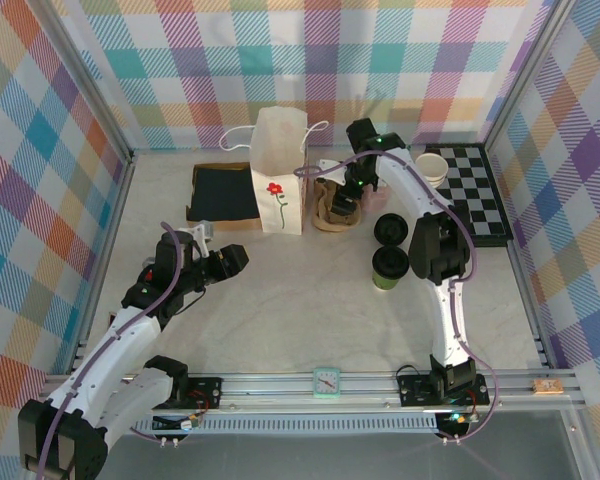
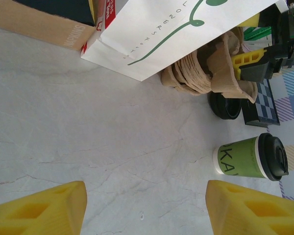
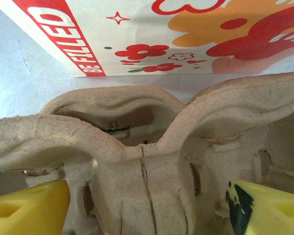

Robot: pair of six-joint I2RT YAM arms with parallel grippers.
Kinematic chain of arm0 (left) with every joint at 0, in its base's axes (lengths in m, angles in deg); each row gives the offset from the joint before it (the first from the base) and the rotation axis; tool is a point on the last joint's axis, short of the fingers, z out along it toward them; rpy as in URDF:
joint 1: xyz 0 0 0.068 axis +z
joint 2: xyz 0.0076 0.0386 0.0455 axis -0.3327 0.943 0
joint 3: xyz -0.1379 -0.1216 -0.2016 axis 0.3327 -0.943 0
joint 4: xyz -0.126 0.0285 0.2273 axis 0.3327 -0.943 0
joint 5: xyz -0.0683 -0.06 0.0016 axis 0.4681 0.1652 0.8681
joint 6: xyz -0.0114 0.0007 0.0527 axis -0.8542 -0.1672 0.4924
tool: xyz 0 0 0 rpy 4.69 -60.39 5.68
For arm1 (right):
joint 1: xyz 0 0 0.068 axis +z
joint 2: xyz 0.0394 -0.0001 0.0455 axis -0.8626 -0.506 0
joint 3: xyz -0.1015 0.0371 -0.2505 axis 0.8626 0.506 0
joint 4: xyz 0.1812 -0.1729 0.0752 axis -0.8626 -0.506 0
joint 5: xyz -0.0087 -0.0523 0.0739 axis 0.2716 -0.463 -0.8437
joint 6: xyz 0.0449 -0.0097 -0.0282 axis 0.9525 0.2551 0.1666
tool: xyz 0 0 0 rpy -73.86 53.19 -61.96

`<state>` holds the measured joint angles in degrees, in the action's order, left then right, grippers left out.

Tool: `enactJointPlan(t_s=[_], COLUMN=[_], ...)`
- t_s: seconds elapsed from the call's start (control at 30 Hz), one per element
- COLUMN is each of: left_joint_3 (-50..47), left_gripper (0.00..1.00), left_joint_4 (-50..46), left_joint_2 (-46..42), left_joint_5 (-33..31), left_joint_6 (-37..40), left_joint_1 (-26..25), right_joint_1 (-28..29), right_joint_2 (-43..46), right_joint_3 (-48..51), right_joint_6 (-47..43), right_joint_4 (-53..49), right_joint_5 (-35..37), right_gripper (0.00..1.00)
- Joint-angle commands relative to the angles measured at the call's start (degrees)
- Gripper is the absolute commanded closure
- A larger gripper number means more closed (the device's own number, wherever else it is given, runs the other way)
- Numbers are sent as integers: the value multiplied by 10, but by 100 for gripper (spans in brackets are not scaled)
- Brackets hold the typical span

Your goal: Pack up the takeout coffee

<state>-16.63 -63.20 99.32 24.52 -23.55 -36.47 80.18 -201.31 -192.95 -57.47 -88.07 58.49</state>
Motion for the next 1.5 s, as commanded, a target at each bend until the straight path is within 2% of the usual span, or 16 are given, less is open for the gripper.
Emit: enactJointPlan(t_s=[0.0, 0.53, 0.67, 0.8, 0.93, 1.0, 1.47], left_joint_3=[17, 27, 31, 30, 28, 28, 43], left_gripper=[35, 35, 35, 35, 35, 35, 35], left_joint_4=[9, 8, 5, 3, -2, -3, -34], left_joint_2=[3, 3, 2, -2, -8, -9, -26], left_joint_5=[-2, -4, -4, -6, -8, -9, -15], left_joint_6=[9, 10, 11, 10, 11, 11, 18], left_joint_1=[7, 7, 7, 7, 7, 7, 7], right_joint_1=[-4, -5, -4, -4, -3, -2, 15], right_joint_2=[-9, -4, -4, -4, -2, 0, 50], right_joint_3=[-12, 6, 10, 13, 19, 22, 37], right_joint_6=[-9, -7, -7, -6, -5, -5, 1], right_joint_4=[-6, 7, 14, 18, 21, 22, 20], right_joint_5=[-6, 4, 9, 12, 13, 13, 29], right_gripper=[19, 30, 37, 39, 46, 47, 57])
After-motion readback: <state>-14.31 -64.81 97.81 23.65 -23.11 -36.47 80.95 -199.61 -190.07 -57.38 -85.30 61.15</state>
